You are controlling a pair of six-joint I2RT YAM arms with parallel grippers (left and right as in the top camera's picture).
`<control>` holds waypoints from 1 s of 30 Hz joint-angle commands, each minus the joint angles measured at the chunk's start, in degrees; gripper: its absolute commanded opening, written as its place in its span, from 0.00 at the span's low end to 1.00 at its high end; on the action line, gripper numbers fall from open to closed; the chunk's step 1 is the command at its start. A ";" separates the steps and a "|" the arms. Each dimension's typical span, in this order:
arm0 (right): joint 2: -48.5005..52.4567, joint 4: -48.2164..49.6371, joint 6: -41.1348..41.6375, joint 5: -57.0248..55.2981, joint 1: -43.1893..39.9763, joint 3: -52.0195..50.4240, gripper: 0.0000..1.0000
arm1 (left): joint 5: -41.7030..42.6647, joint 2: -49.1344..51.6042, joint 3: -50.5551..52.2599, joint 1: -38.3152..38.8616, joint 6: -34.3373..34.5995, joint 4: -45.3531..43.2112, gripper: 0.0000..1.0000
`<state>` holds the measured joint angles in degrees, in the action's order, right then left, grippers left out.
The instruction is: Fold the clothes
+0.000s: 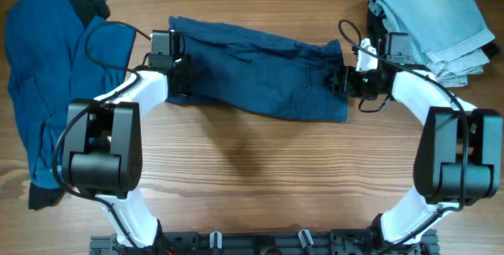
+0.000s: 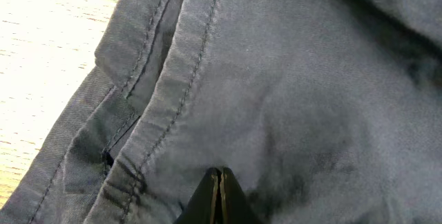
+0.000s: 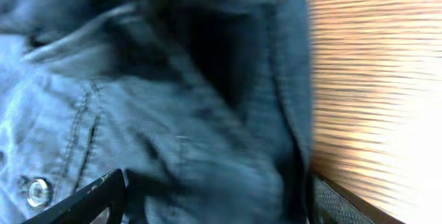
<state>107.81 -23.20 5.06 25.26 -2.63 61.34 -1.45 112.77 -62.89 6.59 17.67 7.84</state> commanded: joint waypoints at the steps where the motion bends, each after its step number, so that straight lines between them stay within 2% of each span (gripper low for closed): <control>1: 2.51 0.28 0.31 -0.90 3.08 -0.33 0.79 | -0.57 3.63 0.85 -0.07 -0.96 0.72 0.04; 2: 2.51 0.44 0.33 -0.90 3.39 -0.33 0.75 | -0.57 3.63 0.85 -0.07 -0.96 0.72 0.04; 5: 2.51 0.59 1.51 -2.01 3.52 -0.33 0.37 | -0.57 3.63 0.85 -0.07 -0.96 0.74 0.04; 10: 1.51 -1.70 4.07 -3.19 0.72 -0.15 0.04 | -0.55 3.63 0.85 -0.07 -0.96 1.14 0.04; 17: -8.92 -6.62 3.87 -2.95 -7.19 -0.04 0.04 | 0.02 3.63 0.85 0.04 -0.92 3.96 0.04; 20: -12.68 -7.78 2.34 -0.74 -6.19 -0.04 0.04 | 2.54 3.63 0.85 0.07 -0.70 3.91 0.04; 23: -14.29 -8.00 2.36 0.33 -0.42 0.02 0.05 | 2.54 3.61 0.85 0.46 -0.72 3.93 0.04; 26: -14.29 -6.58 2.95 0.26 9.53 1.09 0.04 | 2.54 3.61 0.83 1.36 -0.72 3.74 0.04; 30: -14.29 -0.15 8.96 0.31 17.90 2.38 0.04 | 2.54 3.58 0.83 2.82 -0.70 2.58 0.04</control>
<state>94.91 -26.20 10.24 24.82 11.53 61.60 2.22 112.95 -63.77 8.12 17.67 9.80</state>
